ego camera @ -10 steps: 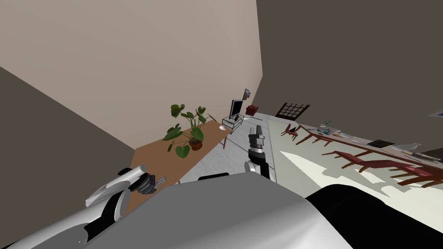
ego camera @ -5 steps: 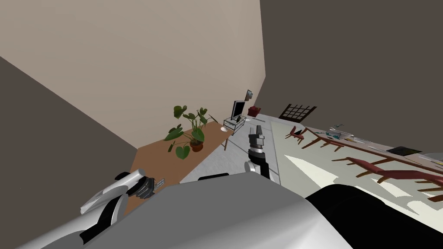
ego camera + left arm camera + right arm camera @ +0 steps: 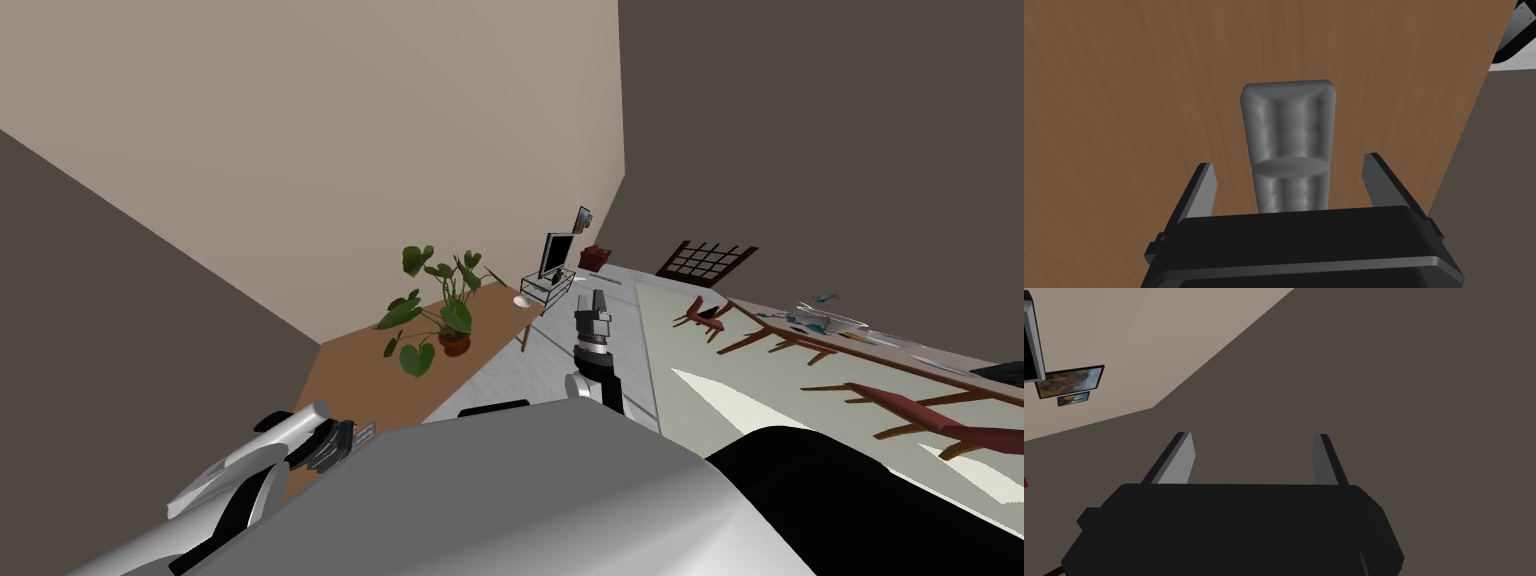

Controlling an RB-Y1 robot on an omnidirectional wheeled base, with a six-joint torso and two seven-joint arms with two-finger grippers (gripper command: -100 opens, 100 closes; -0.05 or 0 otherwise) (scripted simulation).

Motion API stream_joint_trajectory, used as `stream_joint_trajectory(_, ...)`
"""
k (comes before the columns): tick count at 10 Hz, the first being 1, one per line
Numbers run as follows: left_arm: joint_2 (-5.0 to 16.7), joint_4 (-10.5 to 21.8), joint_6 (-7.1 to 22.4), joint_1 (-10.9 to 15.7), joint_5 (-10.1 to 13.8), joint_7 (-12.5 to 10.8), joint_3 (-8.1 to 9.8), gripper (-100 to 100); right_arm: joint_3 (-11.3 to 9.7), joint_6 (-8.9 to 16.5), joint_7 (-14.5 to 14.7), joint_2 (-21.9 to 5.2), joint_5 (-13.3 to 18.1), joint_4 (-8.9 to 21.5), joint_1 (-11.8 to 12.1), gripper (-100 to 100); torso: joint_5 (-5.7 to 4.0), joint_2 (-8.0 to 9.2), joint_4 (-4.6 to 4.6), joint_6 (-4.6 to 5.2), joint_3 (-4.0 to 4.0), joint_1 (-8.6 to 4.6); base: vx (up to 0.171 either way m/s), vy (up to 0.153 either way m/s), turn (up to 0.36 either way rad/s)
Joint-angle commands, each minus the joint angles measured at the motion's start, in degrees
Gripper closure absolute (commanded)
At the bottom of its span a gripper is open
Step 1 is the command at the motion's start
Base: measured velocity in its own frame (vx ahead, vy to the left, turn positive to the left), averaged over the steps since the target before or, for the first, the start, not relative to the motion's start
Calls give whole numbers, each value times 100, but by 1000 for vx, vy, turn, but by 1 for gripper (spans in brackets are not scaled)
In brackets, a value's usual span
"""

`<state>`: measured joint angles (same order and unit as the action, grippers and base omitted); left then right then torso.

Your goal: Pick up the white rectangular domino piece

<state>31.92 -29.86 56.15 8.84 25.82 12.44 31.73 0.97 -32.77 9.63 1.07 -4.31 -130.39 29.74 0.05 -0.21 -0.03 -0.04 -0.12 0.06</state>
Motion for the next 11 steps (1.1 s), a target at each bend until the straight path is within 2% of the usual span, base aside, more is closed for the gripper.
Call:
stream_joint_trajectory(1, 0, 0, 0, 0, 0, 0, 0, 100, 0, 0, 0, 0, 0, 0, 0, 0, 0, 0, 0, 0, 0, 0, 6, -3, -2)
stream_joint_trajectory(5, -1, 1, 6, 0, 0, -3, 0, 100, 0, 0, 0, 0, 0, 0, 0, 0, 6, 13, 4, 2, 8, 17, 0, 0, 0)
stream_joint_trajectory(6, -1, 1, 6, 0, 0, -3, 0, 0, 0, 0, 0, 0, 0, 0, 0, 0, 6, 13, 4, 1, 8, 17, 0, 0, 0)
stream_joint_trajectory(7, 54, 65, 71, 164, -73, -168, -8, 100, 0, 0, 0, 0, 0, 0, 0, 0, 6, 13, 4, 1, 8, 17, -88, 20, -192)
stream_joint_trajectory(8, 54, 65, 71, 164, -73, -168, -8, 100, 0, 0, 0, 0, 0, 0, -2, 0, 6, 33, 10, 14, 20, 23, -103, 24, -112)
stream_joint_trajectory(9, 80, 59, 157, 265, -140, -325, -16, 100, 0, 0, 0, 0, 0, 1, -2, 0, 6, 45, 10, 3, 26, 24, -115, 16, -63)
stream_joint_trajectory(11, 106, 54, 243, 366, -207, -482, -25, 100, 0, 1, 0, 0, 0, 1, -2, 0, 6, 56, 11, 2, 32, 20, -106, 13, -82)
